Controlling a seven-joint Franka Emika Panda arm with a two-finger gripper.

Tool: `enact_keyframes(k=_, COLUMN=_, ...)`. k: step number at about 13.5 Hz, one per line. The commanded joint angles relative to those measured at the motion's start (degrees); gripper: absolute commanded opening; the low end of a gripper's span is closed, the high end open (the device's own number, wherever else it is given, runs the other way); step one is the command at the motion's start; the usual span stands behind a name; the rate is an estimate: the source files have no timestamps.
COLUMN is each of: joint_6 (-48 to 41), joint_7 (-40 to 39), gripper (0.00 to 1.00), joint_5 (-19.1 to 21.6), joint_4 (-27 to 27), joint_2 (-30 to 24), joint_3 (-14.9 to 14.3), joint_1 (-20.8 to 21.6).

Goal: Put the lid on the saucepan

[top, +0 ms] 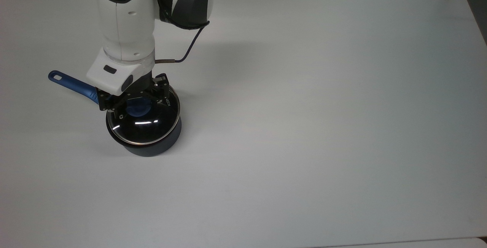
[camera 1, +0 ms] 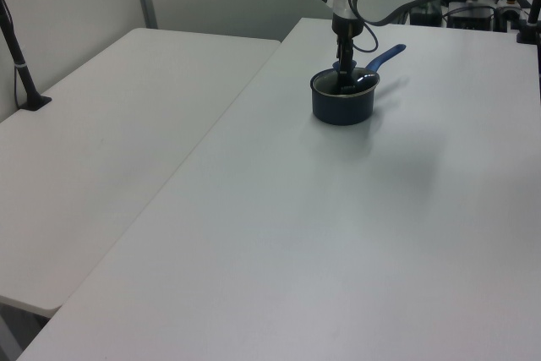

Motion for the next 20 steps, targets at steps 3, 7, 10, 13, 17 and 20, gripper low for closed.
enact_keyframes(k=3, joint_6=-3.77, joint_7=7.09, gripper=1.0, joint_5=1.53, joint_4=-0.48, joint_2=-2.76, joint_3=0.06, joint_1=0.66)
enact_keyframes(k=7, joint_6=-9.03, joint_7=15.04, gripper=1.0, joint_5=1.54, joint_4=-0.48, joint_2=-7.5, joint_3=0.76, joint_1=0.58)
enact_keyframes(k=10, joint_6=-14.48, joint_7=15.04, gripper=1.0, joint_5=1.45, joint_4=-1.18, joint_2=-12.16, joint_3=0.76, joint_1=0.31)
enact_keyframes(k=13, joint_6=-17.12, joint_7=15.04, gripper=1.0, joint_5=1.54, joint_4=-6.52, joint_2=-19.35, joint_3=2.5, joint_1=-0.3)
enact_keyframes(k=17, joint_6=-24.15, joint_7=15.83, gripper=1.0, joint_5=1.54, joint_4=-9.97, joint_2=-25.44, joint_3=7.26, joint_1=-1.88)
enact_keyframes(k=20, joint_6=-24.16, joint_7=24.07, gripper=1.0, joint_5=3.29, joint_4=-9.71, joint_2=-25.71, joint_3=7.88, joint_1=-1.45)
